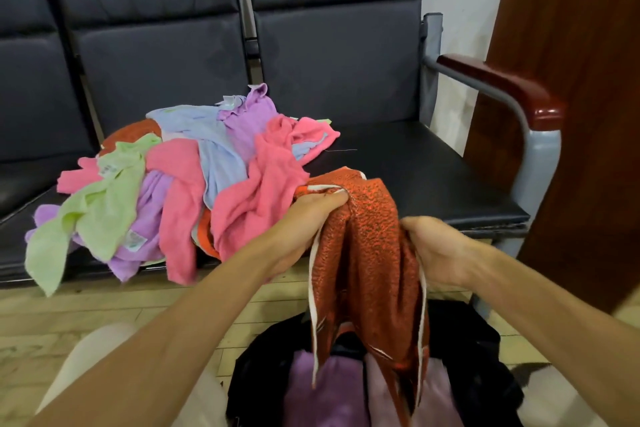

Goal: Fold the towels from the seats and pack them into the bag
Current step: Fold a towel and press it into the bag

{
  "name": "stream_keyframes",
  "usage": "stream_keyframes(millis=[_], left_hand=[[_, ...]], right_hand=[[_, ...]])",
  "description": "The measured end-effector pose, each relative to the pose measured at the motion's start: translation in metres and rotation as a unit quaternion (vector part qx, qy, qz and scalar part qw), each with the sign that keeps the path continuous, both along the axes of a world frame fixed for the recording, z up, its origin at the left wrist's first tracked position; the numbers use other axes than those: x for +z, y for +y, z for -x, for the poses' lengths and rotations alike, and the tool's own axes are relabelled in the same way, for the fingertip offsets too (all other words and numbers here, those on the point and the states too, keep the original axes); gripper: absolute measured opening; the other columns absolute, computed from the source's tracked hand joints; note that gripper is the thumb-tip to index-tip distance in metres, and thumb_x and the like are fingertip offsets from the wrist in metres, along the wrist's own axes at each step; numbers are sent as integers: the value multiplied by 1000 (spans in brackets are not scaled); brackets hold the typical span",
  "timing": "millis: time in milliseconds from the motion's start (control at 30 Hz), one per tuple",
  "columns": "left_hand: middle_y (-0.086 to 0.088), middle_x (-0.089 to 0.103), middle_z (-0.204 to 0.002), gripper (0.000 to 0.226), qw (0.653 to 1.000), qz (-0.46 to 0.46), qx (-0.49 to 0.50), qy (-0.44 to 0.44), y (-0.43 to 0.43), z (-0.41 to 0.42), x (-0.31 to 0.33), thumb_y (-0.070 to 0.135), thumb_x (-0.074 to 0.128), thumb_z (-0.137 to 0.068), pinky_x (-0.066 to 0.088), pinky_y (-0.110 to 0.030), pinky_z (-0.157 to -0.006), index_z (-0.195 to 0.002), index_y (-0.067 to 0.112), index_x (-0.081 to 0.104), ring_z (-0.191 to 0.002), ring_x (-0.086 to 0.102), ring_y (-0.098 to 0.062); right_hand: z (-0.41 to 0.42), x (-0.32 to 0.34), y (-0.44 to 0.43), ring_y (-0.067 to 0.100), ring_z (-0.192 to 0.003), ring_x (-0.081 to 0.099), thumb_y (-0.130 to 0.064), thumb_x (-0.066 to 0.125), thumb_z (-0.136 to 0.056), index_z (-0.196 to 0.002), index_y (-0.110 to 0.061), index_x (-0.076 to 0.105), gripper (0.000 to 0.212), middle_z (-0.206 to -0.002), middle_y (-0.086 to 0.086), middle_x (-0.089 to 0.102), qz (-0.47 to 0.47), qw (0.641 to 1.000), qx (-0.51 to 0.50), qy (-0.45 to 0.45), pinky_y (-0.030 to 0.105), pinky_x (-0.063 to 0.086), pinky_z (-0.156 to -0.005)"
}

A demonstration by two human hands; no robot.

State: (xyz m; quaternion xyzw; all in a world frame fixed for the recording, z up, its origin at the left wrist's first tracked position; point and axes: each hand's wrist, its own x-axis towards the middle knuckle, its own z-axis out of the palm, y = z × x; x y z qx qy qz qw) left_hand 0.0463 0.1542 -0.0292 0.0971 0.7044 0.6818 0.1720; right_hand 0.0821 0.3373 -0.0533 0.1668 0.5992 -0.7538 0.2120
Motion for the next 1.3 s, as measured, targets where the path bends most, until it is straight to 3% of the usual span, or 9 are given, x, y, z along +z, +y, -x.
stream_keyframes(millis=[100,400,567,667,800,933,1100,1200,1300], left_hand=[[-8,73,-100,21,1000,11,-2,-15,0,0,-4,23,48,-97,54,-32,-83,-100,16,68,-93,69,-21],[-14,68,-93,37,975,-174,46,-129,-14,7,6,16,34,-95,48,-37,-89,-106,2,66,-78,65,-22],[-9,69,-68,38,962,-226,88,-127,-21,13,11,17,32,-95,50,-36,-78,-77,4,63,-59,66,-20],[-6,68,-66,32,972,-171,107,-116,-23,15,8,15,39,-96,50,-31,-68,-81,5,65,-56,65,-15],[-11,64,-77,7,981,-73,158,-86,-24,15,1,6,57,-90,51,-30,-68,-89,2,63,-66,61,-18],[-9,71,-86,14,996,-54,45,-46,-26,-3,8,8,56,-93,54,-28,-74,-95,5,69,-77,66,-16],[-10,71,-94,26,976,-193,-87,-46,-35,-23,26,20,52,-89,57,-29,-79,-95,6,72,-83,68,-18],[-7,72,-96,31,950,-291,-84,-77,-40,-23,35,32,62,-81,54,-30,-84,-98,8,72,-88,69,-17],[-2,74,-83,30,949,-301,-29,-89,-42,-18,42,35,56,-84,58,-24,-69,-90,13,75,-75,70,-12]], right_hand=[[-3,11,20,21,-79,69,-37,53,-95,-102,-14,70,30,-98,7,72,34,998,-36,42,31,56,-74],[-9,37,56,18,-72,69,5,53,-89,-105,-7,63,22,-95,13,68,103,927,-292,212,31,60,-69],[-11,30,71,17,-89,65,-6,68,-86,-110,-16,66,26,-114,11,66,-13,901,-369,230,30,55,-76],[-13,28,70,15,-87,63,-8,65,-88,-103,-18,71,19,-114,13,67,-76,914,-325,229,24,50,-74],[-22,31,66,20,-78,66,5,43,-92,-116,-25,68,46,-106,10,71,-35,969,-184,163,27,56,-67],[-36,46,63,23,-81,71,6,38,-84,-110,-16,73,49,-110,6,72,-26,990,-69,121,32,57,-64],[-49,63,64,21,-80,72,1,40,-72,-76,-13,75,38,-97,8,72,118,965,-55,227,29,58,-65],[-56,69,65,15,-76,70,-2,40,-74,-72,-18,75,38,-89,3,71,214,926,-83,299,26,58,-65],[-53,72,68,10,-68,70,0,42,-82,-73,-19,77,41,-83,0,74,223,910,-154,313,21,57,-60]])
